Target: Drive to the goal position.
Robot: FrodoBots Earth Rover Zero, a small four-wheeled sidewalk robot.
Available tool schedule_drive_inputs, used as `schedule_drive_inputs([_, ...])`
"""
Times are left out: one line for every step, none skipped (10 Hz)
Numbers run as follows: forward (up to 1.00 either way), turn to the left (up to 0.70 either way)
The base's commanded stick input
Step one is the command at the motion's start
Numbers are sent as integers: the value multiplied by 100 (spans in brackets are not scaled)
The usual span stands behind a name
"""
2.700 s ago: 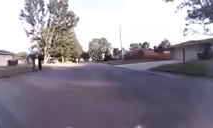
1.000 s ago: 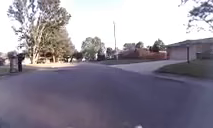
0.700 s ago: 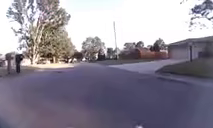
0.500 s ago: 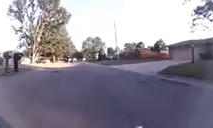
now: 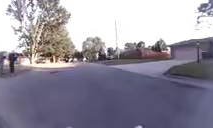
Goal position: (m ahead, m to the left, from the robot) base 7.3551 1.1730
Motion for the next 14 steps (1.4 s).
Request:
schedule_drive_inputs([99, 0])
schedule_drive_inputs([99, 0])
schedule_drive_inputs([99, 0])
schedule_drive_inputs([99, 0])
schedule_drive_inputs([99, 0])
schedule_drive_inputs([99, 0])
schedule_drive_inputs([99, 0])
schedule_drive_inputs([99, 0])
schedule_drive_inputs([99, 0])
schedule_drive_inputs([99, 0])
schedule_drive_inputs([99, 0])
schedule_drive_inputs([99, 0])
schedule_drive_inputs([99, 0])
schedule_drive_inputs([99, 0])
